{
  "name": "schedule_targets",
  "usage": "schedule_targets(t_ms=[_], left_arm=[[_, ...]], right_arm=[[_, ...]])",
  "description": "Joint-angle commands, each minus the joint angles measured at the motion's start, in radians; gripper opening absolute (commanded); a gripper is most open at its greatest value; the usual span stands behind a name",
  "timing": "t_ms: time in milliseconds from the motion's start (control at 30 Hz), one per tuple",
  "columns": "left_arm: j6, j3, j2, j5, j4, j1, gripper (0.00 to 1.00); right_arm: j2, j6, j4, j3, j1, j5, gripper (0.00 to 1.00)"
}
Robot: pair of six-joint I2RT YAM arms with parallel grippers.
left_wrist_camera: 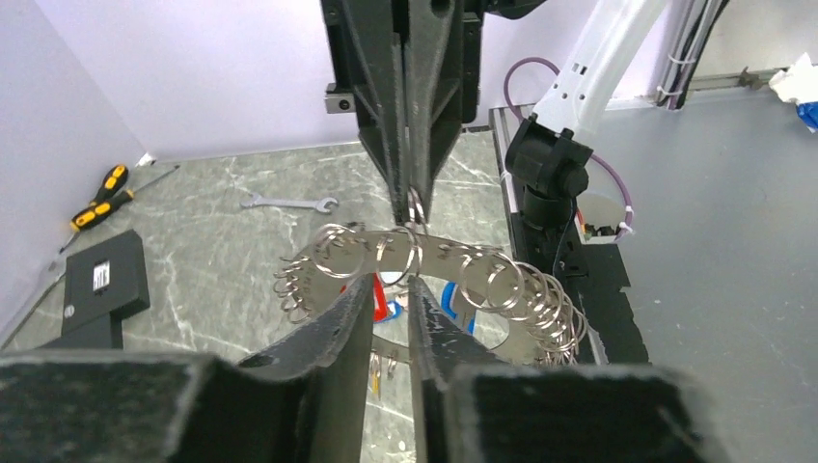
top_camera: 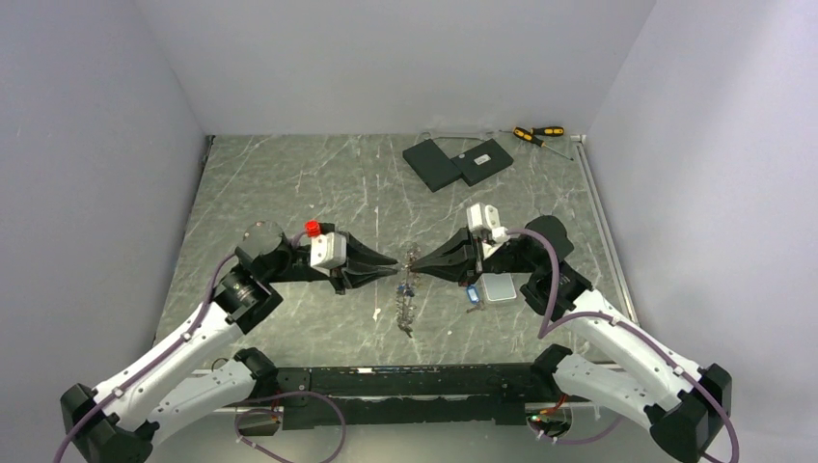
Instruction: Put the keys on the keyring
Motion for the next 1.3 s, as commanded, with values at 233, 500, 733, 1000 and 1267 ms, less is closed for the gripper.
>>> schedule_targets(t_ms=[233, 500, 733, 1000, 1267], left_arm=[[-0.090, -0.020, 0.047, 0.088, 0.212, -0.011, 0.10], [-0.109, -0.019, 0.054, 0.097, 0.220, -0.016, 0.03], [-0.101, -0.025, 0.043, 0.088, 0.201, -0.017, 0.01], [-0.112, -0.006, 0.036, 0.082, 0.178, -0.018, 0.00], [-0.284, 0.071, 0.075, -0.017, 0.103, -0.019, 0.00]], right_arm=[[0.010, 0.145, 0.356, -0.046, -0.011, 0.021, 0.00], [0.040, 0.216, 0.475, -0.079, -0.012, 0.065, 0.00], [0.033, 0.251, 0.501, -0.091, -0.011, 0.155, 0.00], [0.019, 0.254, 0.492, -0.097, -0.011, 0.167, 0.00], [0.016, 0.111, 0.278, -0.020, -0.011, 0.118, 0.00]])
